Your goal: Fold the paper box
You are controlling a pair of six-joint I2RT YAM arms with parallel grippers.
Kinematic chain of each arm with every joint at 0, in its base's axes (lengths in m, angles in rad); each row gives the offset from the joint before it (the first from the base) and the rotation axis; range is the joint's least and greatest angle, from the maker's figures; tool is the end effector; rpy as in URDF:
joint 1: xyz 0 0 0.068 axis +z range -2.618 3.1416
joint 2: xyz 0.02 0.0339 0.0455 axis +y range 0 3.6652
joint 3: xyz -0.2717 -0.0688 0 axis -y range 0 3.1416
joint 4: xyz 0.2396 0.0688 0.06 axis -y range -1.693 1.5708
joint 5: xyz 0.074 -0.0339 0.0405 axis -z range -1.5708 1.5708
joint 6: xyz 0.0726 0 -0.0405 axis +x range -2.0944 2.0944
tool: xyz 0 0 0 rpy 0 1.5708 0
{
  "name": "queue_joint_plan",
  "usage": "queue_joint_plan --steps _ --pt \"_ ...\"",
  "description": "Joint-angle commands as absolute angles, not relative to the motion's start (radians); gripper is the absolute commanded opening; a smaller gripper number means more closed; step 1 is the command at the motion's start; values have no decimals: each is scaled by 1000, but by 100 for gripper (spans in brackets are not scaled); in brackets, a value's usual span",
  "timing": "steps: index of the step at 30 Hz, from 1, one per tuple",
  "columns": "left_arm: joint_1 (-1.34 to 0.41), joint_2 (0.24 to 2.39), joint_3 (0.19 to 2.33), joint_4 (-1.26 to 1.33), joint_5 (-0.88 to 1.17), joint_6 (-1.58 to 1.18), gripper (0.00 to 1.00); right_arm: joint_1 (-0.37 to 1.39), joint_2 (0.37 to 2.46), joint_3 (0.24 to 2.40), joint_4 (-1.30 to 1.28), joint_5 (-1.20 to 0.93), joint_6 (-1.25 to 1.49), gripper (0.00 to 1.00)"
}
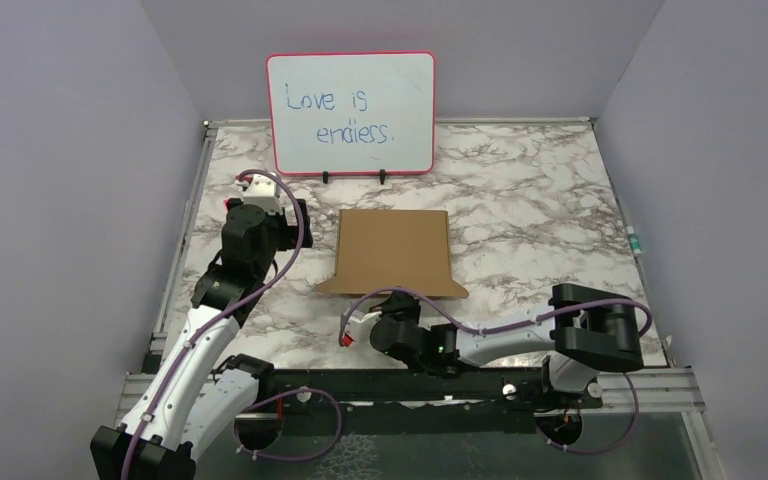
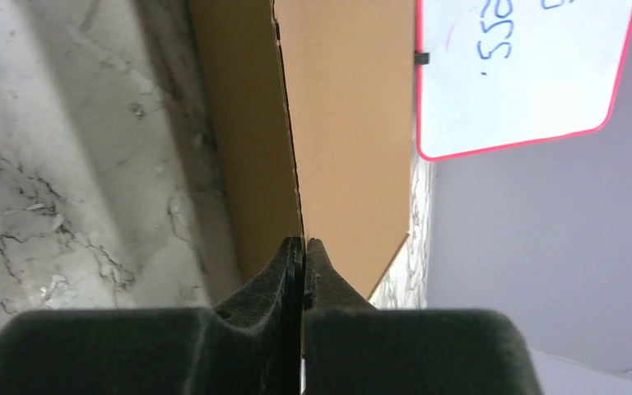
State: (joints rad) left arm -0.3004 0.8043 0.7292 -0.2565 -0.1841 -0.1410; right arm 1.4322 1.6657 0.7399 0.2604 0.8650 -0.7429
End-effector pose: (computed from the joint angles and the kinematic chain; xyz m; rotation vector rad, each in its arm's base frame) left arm 0.2068 -0.0502 0.3037 0.0265 1.8983 -0.1252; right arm 0.1007 0.3222 0.1538 -1.5417 1.3094 -0.5332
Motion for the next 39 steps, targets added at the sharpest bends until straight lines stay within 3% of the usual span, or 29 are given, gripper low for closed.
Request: queue_joint_plan --steps 1,13,24,39 --pt "-295 785 720 -238 -180 -135 97 1436 1565 760 189 869 -707 1" --pt "-295 729 738 -243 -110 -132 97 1435 1362 980 -293 788 -505 1" --pt "-295 596 951 -467 -73 -67 96 1426 1305 1300 -671 576 -439 1" --pt "-295 567 1022 -668 73 -5 96 1194 1442 1481 -809 232 -560 1"
